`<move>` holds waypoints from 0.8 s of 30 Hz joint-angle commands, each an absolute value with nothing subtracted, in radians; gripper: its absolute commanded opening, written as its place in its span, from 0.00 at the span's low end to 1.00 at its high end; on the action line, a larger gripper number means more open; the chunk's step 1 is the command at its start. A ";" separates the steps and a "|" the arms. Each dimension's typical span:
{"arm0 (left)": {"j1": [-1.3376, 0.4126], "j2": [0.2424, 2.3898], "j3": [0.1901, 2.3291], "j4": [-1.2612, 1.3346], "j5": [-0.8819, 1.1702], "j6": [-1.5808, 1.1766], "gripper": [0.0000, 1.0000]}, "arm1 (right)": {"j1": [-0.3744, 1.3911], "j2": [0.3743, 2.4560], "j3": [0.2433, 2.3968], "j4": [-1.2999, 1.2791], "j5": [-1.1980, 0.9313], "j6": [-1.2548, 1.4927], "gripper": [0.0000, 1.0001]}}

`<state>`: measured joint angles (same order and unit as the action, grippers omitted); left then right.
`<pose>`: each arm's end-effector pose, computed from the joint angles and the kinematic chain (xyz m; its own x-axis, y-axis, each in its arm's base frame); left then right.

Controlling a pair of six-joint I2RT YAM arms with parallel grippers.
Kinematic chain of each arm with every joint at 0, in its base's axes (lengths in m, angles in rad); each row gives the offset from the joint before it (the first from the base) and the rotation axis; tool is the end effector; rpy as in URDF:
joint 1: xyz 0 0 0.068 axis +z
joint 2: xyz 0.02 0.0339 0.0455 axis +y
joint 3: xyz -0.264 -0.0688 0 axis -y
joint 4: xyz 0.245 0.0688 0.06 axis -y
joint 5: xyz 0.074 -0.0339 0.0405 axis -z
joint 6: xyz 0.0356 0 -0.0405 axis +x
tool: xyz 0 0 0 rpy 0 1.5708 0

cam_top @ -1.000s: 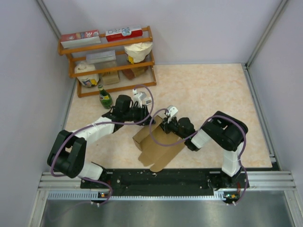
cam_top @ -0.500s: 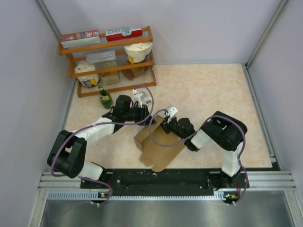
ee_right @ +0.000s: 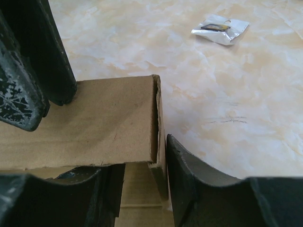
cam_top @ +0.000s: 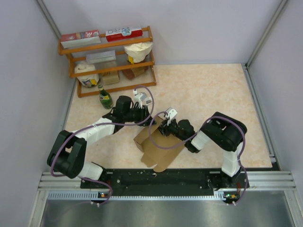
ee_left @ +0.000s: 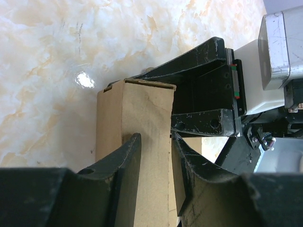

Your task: Fold the paper box

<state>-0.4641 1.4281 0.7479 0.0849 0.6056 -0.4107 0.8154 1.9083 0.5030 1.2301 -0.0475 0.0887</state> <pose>0.2558 -0.1507 0.2095 -0.7750 0.0208 -0.6317 0.5236 0.5808 -0.6232 0.2146 0.2304 0.1117 -0.1863 -0.0688 -0.9801 -0.7457 0.6594 0.0955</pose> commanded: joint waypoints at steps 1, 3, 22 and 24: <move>-0.471 1.431 0.727 0.052 0.584 -0.400 0.38 | 0.830 1.861 0.471 1.273 -0.066 0.086 0.41; -0.471 1.436 0.732 0.052 0.588 -0.400 0.38 | 0.831 1.850 0.459 1.269 -0.058 0.084 0.45; -0.471 1.420 0.742 0.029 0.572 -0.393 0.38 | 0.830 1.793 0.416 1.236 -0.060 0.083 0.55; -0.471 1.413 0.747 0.023 0.569 -0.391 0.38 | 0.830 1.776 0.411 1.226 -0.060 0.083 0.55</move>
